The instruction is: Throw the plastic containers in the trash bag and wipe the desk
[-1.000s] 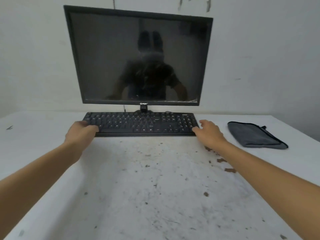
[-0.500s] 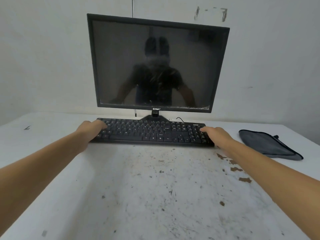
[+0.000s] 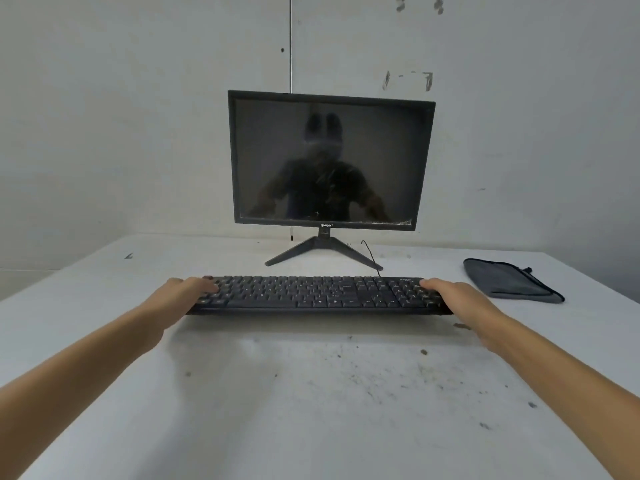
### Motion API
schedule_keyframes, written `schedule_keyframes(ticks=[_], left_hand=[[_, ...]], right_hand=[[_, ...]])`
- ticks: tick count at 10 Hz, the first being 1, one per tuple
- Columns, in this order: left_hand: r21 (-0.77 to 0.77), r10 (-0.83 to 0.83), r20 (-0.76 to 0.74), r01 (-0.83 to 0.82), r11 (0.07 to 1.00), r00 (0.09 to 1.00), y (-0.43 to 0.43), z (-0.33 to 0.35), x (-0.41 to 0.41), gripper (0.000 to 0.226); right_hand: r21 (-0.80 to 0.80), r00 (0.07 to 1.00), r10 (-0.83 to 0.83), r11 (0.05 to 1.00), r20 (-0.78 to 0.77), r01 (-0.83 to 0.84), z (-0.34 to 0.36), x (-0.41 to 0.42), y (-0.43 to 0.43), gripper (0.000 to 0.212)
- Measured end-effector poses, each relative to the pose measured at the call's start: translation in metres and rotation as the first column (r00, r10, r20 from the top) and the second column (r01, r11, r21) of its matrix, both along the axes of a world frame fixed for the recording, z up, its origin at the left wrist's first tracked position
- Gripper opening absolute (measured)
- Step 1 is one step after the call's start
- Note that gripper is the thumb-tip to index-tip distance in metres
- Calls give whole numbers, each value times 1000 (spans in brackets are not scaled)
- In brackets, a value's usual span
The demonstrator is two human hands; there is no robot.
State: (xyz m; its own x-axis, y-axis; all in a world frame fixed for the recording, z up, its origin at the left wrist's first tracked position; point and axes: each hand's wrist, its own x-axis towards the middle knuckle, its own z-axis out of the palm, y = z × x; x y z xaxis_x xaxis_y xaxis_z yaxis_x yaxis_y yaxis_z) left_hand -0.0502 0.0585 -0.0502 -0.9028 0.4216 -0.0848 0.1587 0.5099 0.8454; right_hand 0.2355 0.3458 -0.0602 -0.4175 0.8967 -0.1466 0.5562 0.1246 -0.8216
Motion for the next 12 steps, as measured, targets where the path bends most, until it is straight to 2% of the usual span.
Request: schedule_keyframes(ticks=[1, 2, 3, 6, 7, 8, 9, 10, 11, 12], left_hand=[[-1, -45, 56, 46, 999, 997, -27, -7, 7, 59], [-27, -65, 56, 66, 997, 996, -50, -10, 21, 73], [-32, -66, 30, 67, 997, 997, -60, -18, 30, 74], [1, -113, 84, 114, 994, 990, -69, -28, 40, 82], [-70, -114, 46, 117, 991, 992, -67, -27, 44, 92], [-83, -133, -2, 132, 988, 991, -67, -27, 49, 88], [-111, -146, -1, 145, 983, 989, -72, -22, 52, 96], [-96, -156, -10, 154, 983, 988, -75, -19, 50, 86], [-65, -158, -32, 155, 986, 987, -72, -7, 45, 72], [-13, -157, -63, 156, 988, 986, -65, 23, 49, 72]], right_hand=[[7, 999, 37, 999, -10, -37, -1, 20, -24, 63], [29, 999, 39, 999, 19, -39, -6, 35, -46, 71], [76, 998, 28, 997, 48, -32, -8, 47, -64, 81], [164, 972, 19, 985, 234, -58, -16, 50, -71, 65], [251, 953, 8, 964, 303, -88, -16, 45, -76, 60], [296, 955, 9, 950, 297, -101, -10, 44, -81, 57], [291, 961, 39, 949, 275, -122, -5, 48, -82, 55], [258, 975, 107, 954, 197, -156, 3, 54, -81, 53], [190, 981, 183, 963, 70, -193, 13, 58, -87, 44], [93, 963, 250, 966, -104, -241, 30, 56, -90, 34]])
